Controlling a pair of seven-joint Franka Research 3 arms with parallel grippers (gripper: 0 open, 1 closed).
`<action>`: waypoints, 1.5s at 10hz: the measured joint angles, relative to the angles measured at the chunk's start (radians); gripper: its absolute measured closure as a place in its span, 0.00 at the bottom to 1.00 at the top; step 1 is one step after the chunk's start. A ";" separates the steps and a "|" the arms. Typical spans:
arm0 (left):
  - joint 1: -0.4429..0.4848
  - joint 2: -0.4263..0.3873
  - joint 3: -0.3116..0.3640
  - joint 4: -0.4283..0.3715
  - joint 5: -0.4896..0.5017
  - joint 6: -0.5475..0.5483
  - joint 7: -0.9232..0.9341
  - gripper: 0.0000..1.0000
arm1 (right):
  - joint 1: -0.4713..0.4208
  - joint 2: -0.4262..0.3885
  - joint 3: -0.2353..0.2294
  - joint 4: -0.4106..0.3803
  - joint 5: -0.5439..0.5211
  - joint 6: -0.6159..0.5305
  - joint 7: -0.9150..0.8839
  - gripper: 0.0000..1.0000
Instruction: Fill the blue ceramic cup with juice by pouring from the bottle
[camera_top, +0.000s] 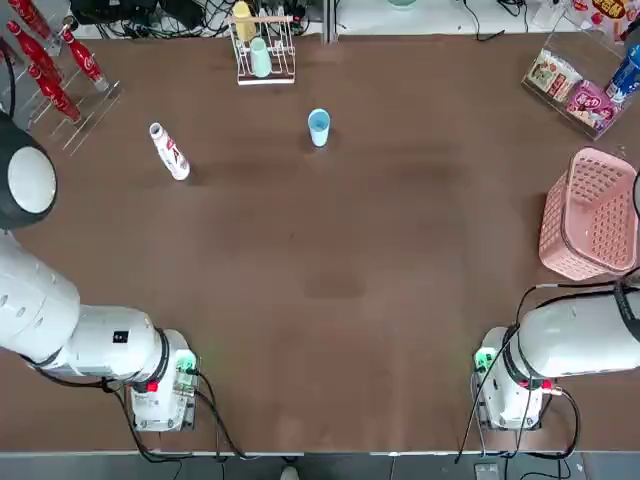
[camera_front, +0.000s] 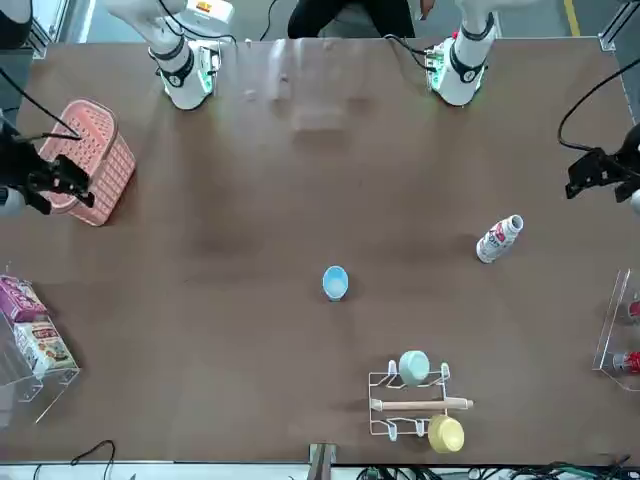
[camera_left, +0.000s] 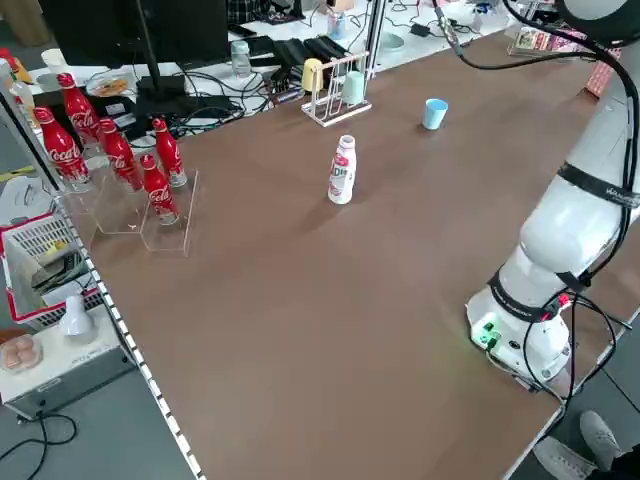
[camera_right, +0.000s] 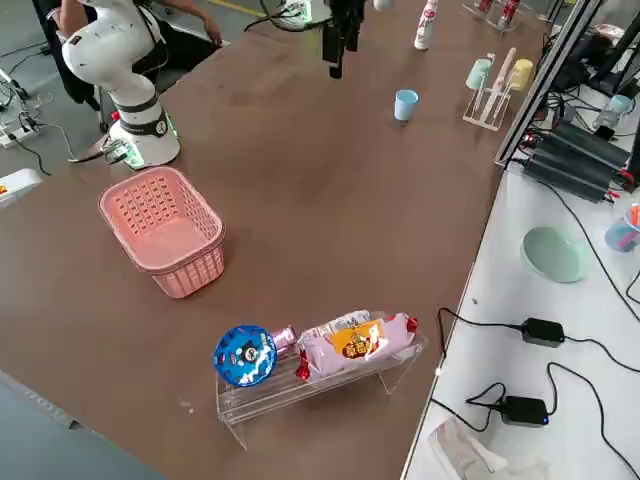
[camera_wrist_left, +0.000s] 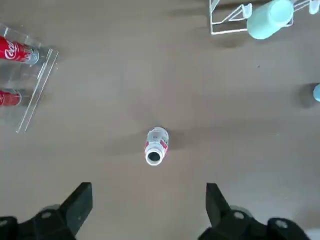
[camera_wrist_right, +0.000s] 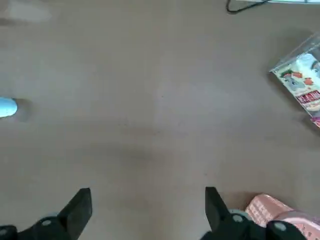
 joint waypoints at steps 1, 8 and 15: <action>0.008 0.000 0.004 0.002 0.000 0.000 0.048 0.00 | 0.001 0.011 0.001 -0.001 0.014 0.019 -0.036 0.00; 0.246 0.002 0.011 -0.003 -0.218 -0.010 0.452 0.00 | 0.007 0.040 0.005 -0.004 0.064 0.036 -0.256 0.00; 0.497 0.120 0.013 -0.064 -0.498 -0.031 1.196 0.00 | 0.134 0.284 0.011 -0.060 0.435 0.440 -1.000 0.00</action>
